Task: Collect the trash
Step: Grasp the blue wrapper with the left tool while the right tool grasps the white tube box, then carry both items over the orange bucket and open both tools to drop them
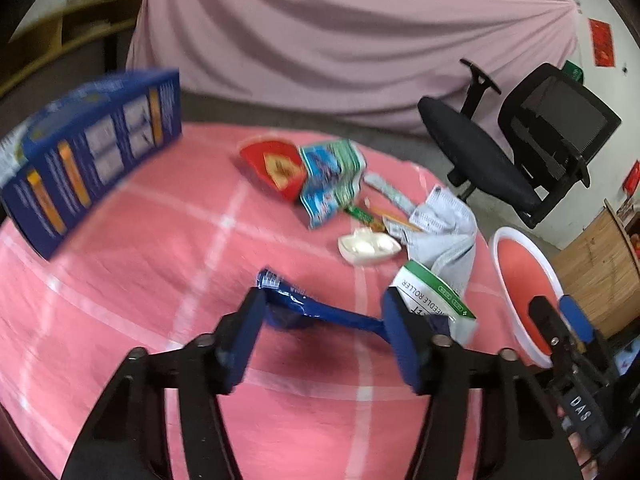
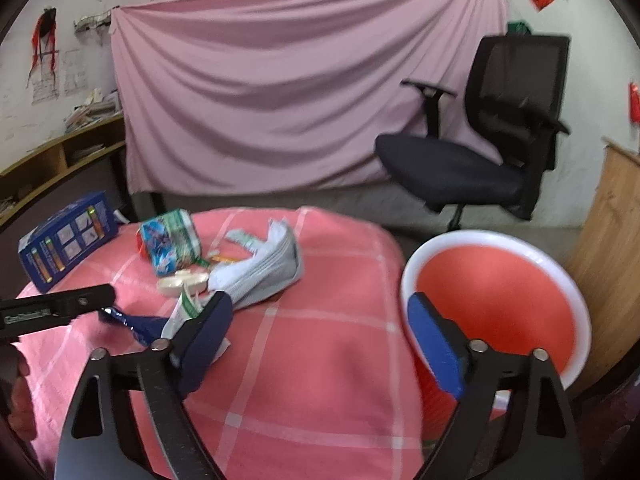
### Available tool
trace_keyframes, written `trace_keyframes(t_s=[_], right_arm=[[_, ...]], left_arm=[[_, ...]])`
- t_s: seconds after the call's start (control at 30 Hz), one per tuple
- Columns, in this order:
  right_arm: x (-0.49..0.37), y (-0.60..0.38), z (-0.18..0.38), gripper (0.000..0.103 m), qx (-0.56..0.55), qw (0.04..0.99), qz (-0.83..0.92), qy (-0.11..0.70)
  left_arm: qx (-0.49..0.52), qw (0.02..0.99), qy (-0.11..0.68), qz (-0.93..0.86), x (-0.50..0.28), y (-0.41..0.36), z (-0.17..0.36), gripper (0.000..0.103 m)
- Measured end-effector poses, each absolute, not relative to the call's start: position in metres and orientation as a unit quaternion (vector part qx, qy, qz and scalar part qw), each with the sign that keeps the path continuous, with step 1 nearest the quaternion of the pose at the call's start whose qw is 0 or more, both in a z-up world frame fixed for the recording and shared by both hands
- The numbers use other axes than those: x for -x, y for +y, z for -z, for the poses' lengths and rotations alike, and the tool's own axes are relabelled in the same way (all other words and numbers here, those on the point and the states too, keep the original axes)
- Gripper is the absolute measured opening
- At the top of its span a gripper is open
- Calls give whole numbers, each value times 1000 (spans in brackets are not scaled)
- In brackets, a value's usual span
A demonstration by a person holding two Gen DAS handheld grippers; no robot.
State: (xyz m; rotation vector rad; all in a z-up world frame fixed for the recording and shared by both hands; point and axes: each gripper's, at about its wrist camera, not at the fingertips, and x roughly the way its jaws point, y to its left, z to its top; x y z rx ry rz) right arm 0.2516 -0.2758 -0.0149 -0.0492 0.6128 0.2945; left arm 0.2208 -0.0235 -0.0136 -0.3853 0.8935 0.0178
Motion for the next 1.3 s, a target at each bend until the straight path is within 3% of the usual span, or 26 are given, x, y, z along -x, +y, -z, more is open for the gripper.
trace_keyframes(t_s=[0.1, 0.4, 0.53, 0.6, 0.73, 0.77, 0.93, 1.13, 1.3], right_arm=[[-258, -272, 19, 82, 24, 933, -163, 320], [-278, -249, 34, 70, 10, 891, -238, 386], [-282, -233, 43, 62, 15, 867, -276, 415], [-283, -227, 46, 50, 12, 856, -293, 425], [-287, -220, 51, 48, -9, 836, -321, 445], [-287, -219, 52, 40, -10, 834, -322, 447], [-281, -212, 52, 29, -5, 829, -335, 449], [-265, -202, 44, 14, 25, 840, -340, 421], [-247, -200, 30, 8, 50, 867, -329, 371]], left_arm=[[209, 866, 454, 0, -229, -21, 20, 27], [210, 865, 456, 7, -226, -5, 22, 9], [189, 875, 445, 7, -220, 2, 18, 8], [172, 881, 440, 9, -216, 4, 17, 7], [132, 895, 427, 9, -207, 6, 16, 6], [122, 899, 421, 8, -204, 7, 16, 6], [92, 912, 400, 10, -194, 3, 13, 6], [83, 917, 390, 8, -182, 2, 15, 5], [83, 923, 376, 0, -177, 5, 8, 4]])
